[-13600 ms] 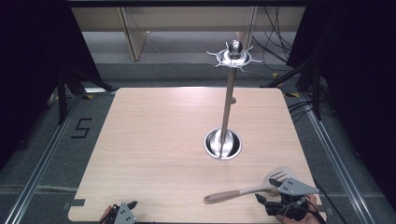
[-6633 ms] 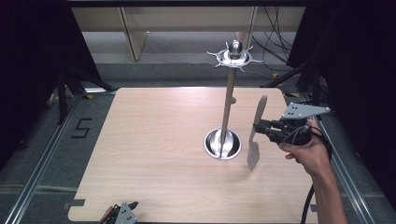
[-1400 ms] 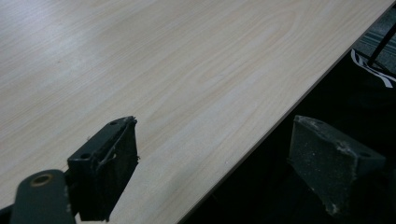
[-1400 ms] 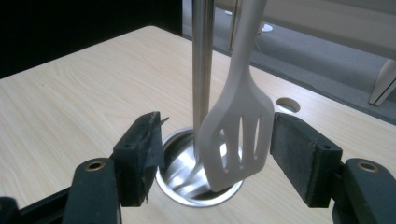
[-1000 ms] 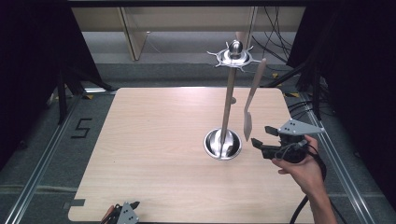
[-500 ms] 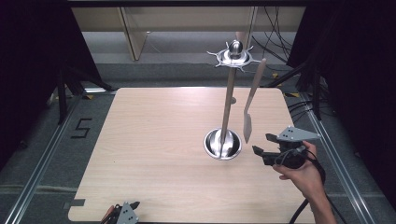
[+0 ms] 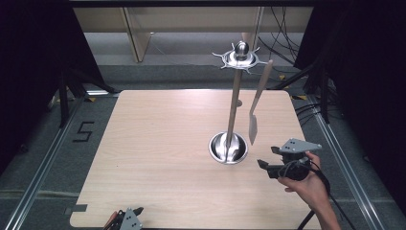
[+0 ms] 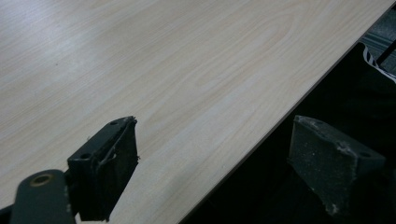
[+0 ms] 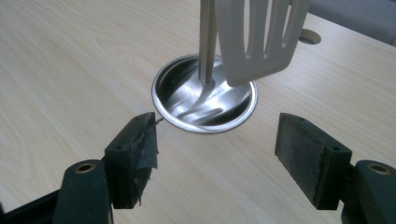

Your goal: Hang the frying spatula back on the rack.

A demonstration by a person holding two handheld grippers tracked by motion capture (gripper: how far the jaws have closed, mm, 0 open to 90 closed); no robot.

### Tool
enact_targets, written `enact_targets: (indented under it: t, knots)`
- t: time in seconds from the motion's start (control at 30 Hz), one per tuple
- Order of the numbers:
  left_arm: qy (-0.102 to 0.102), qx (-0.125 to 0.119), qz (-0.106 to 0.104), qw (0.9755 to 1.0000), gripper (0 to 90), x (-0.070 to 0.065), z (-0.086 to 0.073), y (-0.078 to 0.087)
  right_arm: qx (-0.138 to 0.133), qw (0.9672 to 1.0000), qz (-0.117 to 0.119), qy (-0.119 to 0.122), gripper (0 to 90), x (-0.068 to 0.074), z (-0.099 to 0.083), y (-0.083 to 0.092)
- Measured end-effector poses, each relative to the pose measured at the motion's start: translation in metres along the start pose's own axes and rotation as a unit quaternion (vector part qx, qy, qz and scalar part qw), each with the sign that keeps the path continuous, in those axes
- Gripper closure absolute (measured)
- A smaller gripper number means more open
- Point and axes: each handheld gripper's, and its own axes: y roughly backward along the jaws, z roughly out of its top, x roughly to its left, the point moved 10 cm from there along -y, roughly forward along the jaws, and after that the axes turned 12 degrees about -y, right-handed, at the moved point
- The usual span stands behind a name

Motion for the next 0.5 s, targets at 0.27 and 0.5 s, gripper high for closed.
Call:
enact_targets:
  t: [0.27,0.5]
  knots:
    - [0.006,0.005,0.003,1.0000,14.8,-0.001,-0.002,0.002,0.001,1.0000,0.002,0.005,30.7,-0.006,-0.007,-0.002]
    - [0.003,0.003,0.005,1.0000,14.8,-0.002,-0.001,0.004,0.021,0.9997,0.009,-0.002,30.3,-0.002,-0.019,-0.009]
